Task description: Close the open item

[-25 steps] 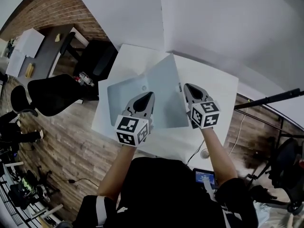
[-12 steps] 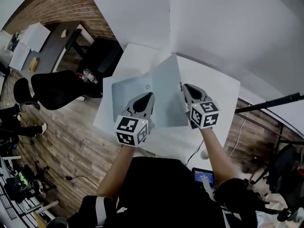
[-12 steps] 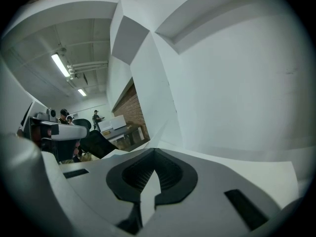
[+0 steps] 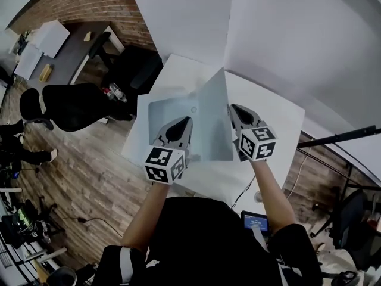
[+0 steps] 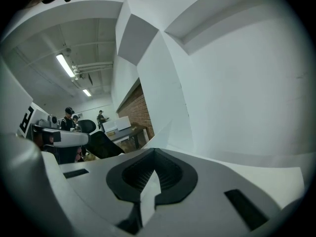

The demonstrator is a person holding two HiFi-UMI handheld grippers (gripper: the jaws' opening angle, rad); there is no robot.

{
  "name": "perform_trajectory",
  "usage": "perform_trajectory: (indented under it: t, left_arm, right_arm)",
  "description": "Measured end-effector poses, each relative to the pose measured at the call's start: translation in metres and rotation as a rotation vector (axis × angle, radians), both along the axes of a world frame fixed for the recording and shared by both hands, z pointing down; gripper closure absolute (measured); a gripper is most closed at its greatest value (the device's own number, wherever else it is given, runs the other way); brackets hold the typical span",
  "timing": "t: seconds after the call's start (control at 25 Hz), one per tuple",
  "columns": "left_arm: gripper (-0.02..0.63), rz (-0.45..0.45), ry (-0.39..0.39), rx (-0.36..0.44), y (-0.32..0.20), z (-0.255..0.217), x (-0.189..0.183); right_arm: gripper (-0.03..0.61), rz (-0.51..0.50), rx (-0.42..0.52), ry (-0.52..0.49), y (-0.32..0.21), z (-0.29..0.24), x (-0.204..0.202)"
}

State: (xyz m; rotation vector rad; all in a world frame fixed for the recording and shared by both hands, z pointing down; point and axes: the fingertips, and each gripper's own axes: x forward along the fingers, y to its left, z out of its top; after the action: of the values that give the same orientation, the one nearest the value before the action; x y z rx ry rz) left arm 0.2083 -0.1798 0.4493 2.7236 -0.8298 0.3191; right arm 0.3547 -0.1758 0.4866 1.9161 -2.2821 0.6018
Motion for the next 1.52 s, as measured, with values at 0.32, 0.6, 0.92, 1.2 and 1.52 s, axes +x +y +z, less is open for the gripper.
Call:
perform_trajectory:
  t: [0.32,0.6,0.92,1.2,1.52]
  left_arm:
    - [0.6,-0.057,0.017,0.002,-0.018,-0.01,-0.039]
    - [0.6,-0.093,0.025,-0.012,-0.028,-0.01,-0.07]
    - [0.6,-0.125,0.022,-0.026,-0.042,-0.005,-0.106]
    - [0.6,-0.165,0.026,-0.037,-0.059,0.0,-0.135]
    - [0.6,-0.215,0.031,-0.054,-0.073,0.009,-0.167]
  right_arm:
    - [0.54,-0.061,-0.008,0.023,-0.02,-0.009,-0.038]
    - [0.54,-0.097,-0.02,0.032,-0.035,-0.009,-0.07]
    - [0.54,-0.125,-0.036,0.032,-0.051,-0.004,-0.105]
    - [0.54,-0.16,-0.052,0.032,-0.068,0.003,-0.133]
    - [0.54,-0.208,-0.07,0.027,-0.084,0.013,-0.165]
